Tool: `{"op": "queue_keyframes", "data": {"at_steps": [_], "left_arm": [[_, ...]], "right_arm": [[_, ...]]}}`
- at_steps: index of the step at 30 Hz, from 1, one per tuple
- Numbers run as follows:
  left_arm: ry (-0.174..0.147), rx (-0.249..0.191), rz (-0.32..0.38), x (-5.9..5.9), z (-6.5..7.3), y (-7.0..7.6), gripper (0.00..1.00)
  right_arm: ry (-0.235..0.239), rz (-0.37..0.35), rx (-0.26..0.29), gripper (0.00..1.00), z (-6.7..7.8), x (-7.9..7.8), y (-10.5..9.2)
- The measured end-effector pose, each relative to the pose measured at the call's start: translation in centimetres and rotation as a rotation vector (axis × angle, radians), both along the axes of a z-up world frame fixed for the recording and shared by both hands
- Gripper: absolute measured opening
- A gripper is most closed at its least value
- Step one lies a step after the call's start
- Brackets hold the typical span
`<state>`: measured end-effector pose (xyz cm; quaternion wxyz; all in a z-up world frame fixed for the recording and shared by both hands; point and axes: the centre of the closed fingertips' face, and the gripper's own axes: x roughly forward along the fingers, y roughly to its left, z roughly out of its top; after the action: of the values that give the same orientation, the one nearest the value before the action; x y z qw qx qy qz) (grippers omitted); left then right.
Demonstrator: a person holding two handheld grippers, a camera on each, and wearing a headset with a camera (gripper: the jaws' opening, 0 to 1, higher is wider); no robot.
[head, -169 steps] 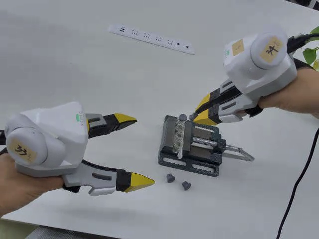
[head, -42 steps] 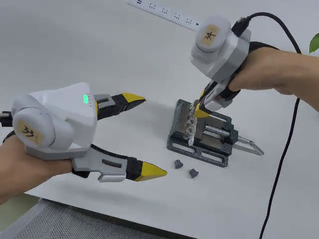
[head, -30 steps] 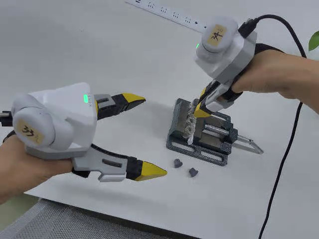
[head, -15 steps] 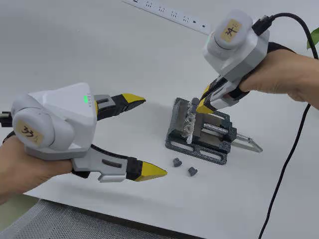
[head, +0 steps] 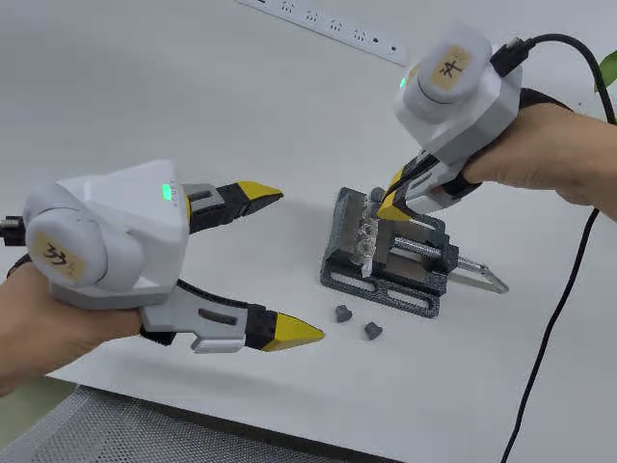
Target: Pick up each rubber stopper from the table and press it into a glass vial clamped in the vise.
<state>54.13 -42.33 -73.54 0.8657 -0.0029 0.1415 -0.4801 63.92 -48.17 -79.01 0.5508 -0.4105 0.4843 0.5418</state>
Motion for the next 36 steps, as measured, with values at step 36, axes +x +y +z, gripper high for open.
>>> {"op": "queue_keyframes", "data": {"at_steps": [36], "left_arm": [[0.002,-0.004,0.002,0.22,-0.09,0.13,0.83]], "right_arm": [[-0.027,0.032,0.003,0.01,-0.64,0.78,0.16]]}}
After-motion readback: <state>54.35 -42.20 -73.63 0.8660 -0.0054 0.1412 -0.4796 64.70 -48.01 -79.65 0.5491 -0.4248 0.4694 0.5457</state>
